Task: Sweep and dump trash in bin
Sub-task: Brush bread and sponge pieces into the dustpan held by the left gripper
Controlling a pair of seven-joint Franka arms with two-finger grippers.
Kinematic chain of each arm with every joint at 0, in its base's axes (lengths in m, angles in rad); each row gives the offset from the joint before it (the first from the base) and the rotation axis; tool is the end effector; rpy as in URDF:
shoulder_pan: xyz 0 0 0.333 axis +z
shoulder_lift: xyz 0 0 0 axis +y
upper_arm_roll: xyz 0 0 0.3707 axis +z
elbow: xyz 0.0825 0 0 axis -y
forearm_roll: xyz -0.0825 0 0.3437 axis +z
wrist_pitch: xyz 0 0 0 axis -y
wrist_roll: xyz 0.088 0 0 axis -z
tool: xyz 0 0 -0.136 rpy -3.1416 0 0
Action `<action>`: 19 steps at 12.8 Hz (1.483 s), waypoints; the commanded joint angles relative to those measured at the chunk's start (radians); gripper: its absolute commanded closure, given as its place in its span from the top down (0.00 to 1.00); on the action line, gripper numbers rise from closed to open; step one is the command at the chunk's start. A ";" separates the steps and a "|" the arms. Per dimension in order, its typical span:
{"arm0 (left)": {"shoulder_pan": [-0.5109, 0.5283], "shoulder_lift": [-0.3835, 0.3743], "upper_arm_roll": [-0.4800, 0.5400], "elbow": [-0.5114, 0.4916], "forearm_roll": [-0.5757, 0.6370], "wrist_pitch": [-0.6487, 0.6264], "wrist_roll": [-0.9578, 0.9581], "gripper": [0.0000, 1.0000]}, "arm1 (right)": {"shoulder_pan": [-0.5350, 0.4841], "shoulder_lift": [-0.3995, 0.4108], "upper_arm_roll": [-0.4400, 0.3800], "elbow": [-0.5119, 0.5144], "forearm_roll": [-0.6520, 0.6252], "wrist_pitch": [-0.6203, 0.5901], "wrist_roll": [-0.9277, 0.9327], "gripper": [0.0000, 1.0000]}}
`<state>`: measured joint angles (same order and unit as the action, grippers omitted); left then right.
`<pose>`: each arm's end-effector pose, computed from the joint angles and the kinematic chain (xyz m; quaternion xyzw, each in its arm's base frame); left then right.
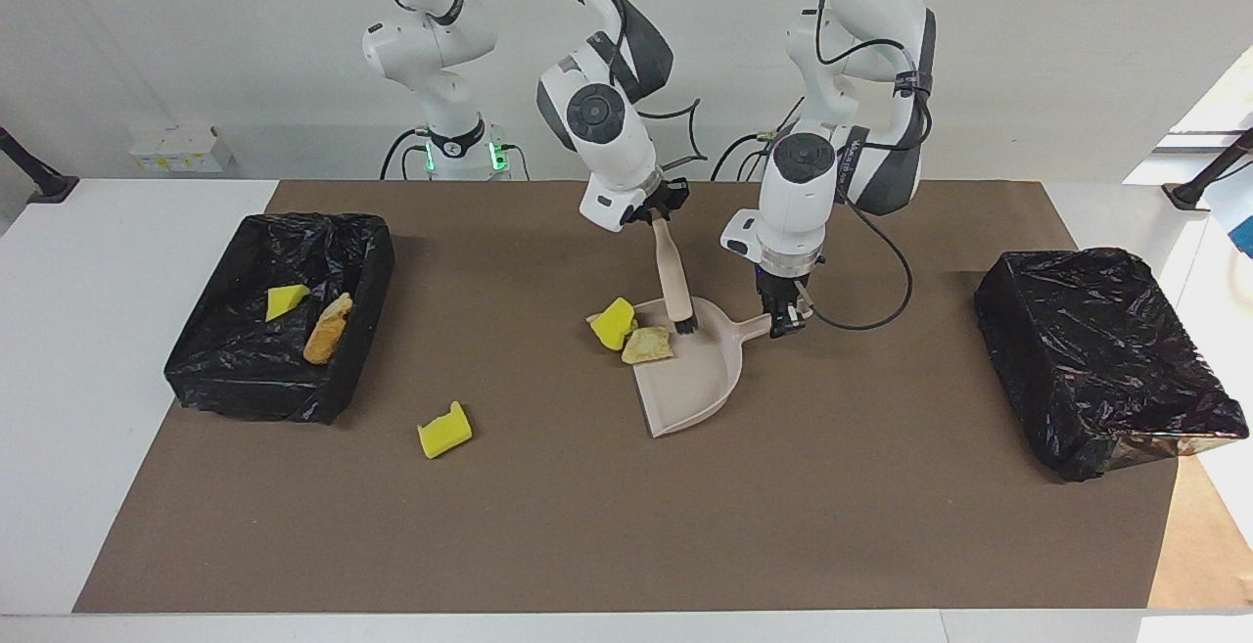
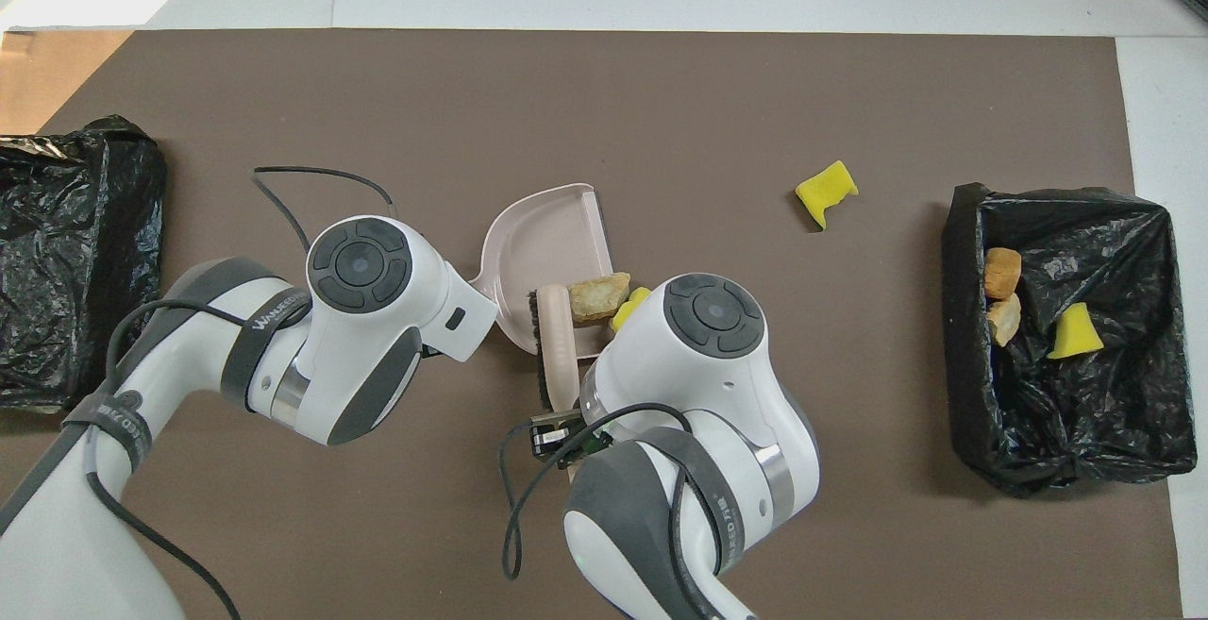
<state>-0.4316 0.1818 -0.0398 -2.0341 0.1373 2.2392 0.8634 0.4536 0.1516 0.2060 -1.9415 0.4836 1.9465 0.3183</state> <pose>0.5060 -0.2489 0.4084 -0.7580 0.6502 -0.0017 0.0521 0.4099 0.3671 0.4520 -0.9684 -0.0617 0.1710 0.1705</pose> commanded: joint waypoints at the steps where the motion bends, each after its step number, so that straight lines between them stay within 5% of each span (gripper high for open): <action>1: -0.009 -0.012 0.009 -0.026 0.018 0.036 -0.018 0.00 | -0.019 -0.039 0.003 0.026 0.046 -0.029 -0.015 0.00; 5: -0.009 -0.012 0.011 -0.006 0.019 -0.029 0.067 0.00 | -0.162 -0.151 -0.014 -0.002 -0.098 -0.236 -0.025 0.00; 10: -0.006 -0.021 0.012 0.060 0.021 -0.197 0.157 0.00 | -0.331 -0.176 -0.013 -0.201 -0.218 -0.094 -0.256 0.00; 17: -0.050 -0.091 0.011 -0.078 0.042 -0.124 0.094 0.00 | -0.097 -0.007 -0.005 -0.197 -0.104 0.121 -0.184 0.00; 19: -0.055 -0.113 0.008 -0.121 0.042 -0.084 0.034 0.00 | -0.035 0.028 -0.005 -0.096 -0.065 0.108 -0.107 0.00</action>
<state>-0.4658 0.1261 -0.0380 -2.0695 0.1623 2.1005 0.9442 0.3838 0.1458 0.1995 -2.1297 0.3829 2.0718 0.1578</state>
